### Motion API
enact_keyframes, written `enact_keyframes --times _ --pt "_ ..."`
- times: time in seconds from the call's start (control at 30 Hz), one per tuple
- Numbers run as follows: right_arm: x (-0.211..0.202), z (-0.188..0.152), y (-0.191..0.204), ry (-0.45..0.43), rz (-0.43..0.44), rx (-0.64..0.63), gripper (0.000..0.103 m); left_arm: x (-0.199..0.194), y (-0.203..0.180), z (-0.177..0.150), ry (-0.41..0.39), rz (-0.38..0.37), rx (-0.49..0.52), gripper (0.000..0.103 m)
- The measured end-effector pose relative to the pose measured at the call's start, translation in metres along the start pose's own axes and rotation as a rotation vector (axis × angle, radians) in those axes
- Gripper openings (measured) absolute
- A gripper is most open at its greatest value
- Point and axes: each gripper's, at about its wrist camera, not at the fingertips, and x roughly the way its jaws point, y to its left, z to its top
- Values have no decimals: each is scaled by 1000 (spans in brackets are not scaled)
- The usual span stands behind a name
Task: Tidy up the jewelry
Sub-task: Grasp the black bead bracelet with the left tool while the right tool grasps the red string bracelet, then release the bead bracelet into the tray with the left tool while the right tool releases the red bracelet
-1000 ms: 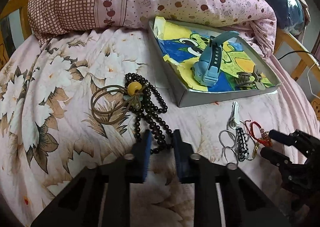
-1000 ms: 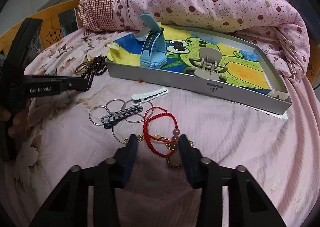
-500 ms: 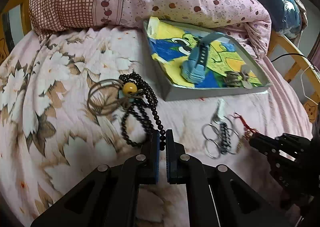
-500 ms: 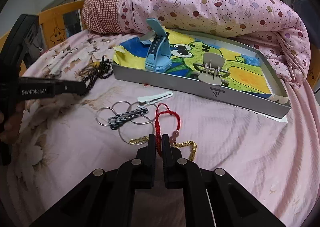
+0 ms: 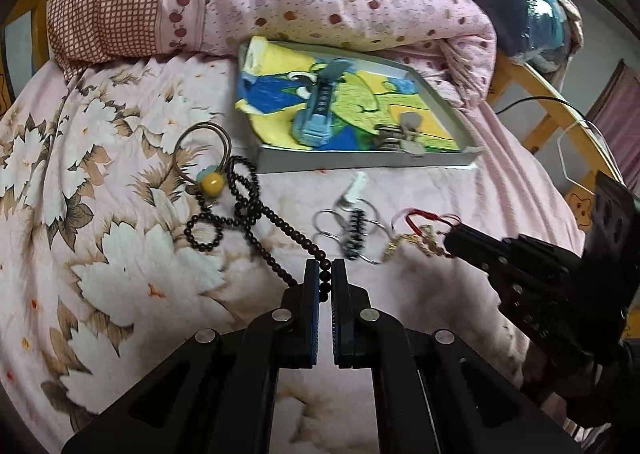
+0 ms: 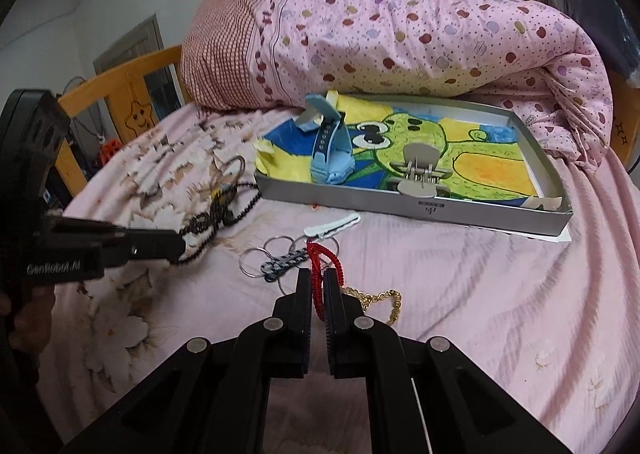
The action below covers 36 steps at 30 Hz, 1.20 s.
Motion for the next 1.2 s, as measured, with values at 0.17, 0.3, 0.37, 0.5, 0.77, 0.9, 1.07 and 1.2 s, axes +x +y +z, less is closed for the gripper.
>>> enact_keyframes --times 0.17,0.3,0.37,0.5,0.77,0.9,1.07,1.2 --pt "-13 4 -6 -39 14 20 6 -19 -17 4 -31 -16 6 3" --pt "-23 10 -9 -76 24 25 6 -34 -27 14 -61 -36 0 3" --pt "-27 13 -12 -91 30 25 6 -40 -31 23 -72 -45 1 3" --pt "-35 20 -16 -128 31 21 6 -53 -41 45 -112 -65 12 3" --pt "-43 37 -36 -186 20 34 6 -72 -62 94 -206 -103 56 3" --pt "-42 50 -54 -212 1 46 6 -70 -68 116 -234 -112 75 3" --pt "-38 72 -81 -254 -29 70 6 -55 -77 143 -259 -108 110 3" --pt "-21 85 -104 -237 -45 99 6 -35 -78 161 -261 -102 105 3"
